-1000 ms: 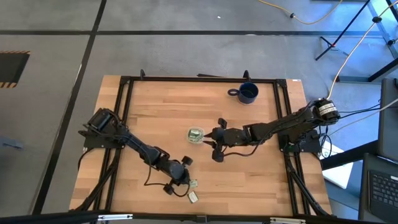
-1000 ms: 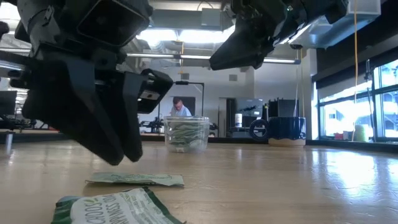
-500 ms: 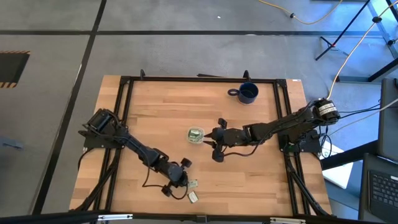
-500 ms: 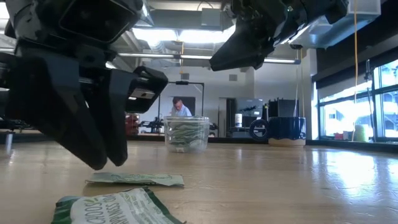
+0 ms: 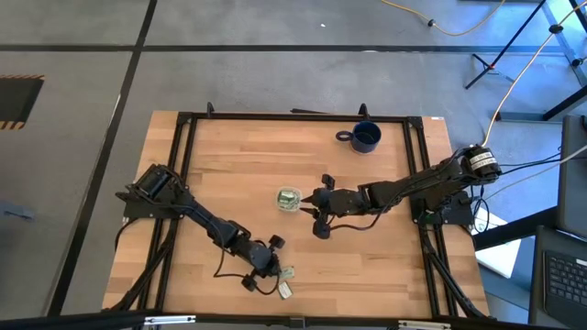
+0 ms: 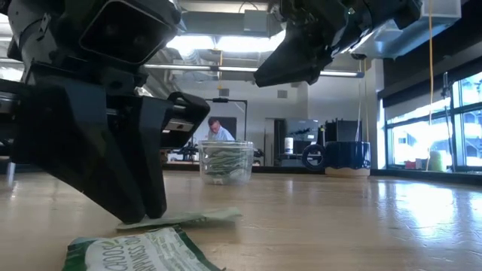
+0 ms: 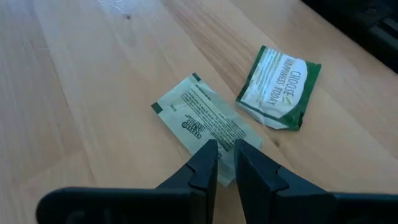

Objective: Pick and place Stevia / Truvia into bins
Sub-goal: Put the light green stevia packet into the container

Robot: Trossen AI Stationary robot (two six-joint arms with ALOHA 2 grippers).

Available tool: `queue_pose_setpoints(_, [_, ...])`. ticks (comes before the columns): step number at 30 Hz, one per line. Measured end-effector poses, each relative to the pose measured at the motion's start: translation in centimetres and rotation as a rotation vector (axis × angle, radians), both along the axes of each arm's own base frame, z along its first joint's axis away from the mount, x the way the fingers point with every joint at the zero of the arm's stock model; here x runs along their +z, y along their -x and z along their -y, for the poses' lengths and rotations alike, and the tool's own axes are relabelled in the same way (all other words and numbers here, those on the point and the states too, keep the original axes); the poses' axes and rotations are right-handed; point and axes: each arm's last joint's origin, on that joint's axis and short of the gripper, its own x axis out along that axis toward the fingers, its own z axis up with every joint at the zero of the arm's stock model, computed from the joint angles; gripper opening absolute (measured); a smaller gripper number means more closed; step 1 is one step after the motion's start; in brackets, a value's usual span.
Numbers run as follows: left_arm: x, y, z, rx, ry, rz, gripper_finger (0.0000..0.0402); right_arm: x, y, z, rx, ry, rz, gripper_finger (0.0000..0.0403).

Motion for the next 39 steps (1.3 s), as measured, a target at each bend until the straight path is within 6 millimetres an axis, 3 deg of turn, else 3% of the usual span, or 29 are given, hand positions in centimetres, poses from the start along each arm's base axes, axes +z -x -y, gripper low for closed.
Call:
queue_pose_setpoints(15, [-0.2,0.1,-0.1,0.011,-0.011,-0.014,0.0003,0.0,0.0,0.0,0.000,0.001,-0.004,0.0117])
queue_pose_setpoints(32, [-0.2,0.1,-0.2,0.017,-0.023,-0.006,0.0002,-0.3,0.2,0.0,-0.014,-0.013,-0.036,0.0117])
queue_pose_setpoints(39, [1.6,0.6,-0.4,0.011,-0.018,0.008,0.0001,-0.4,0.2,0.1,-0.014,-0.012,-0.042,0.0117])
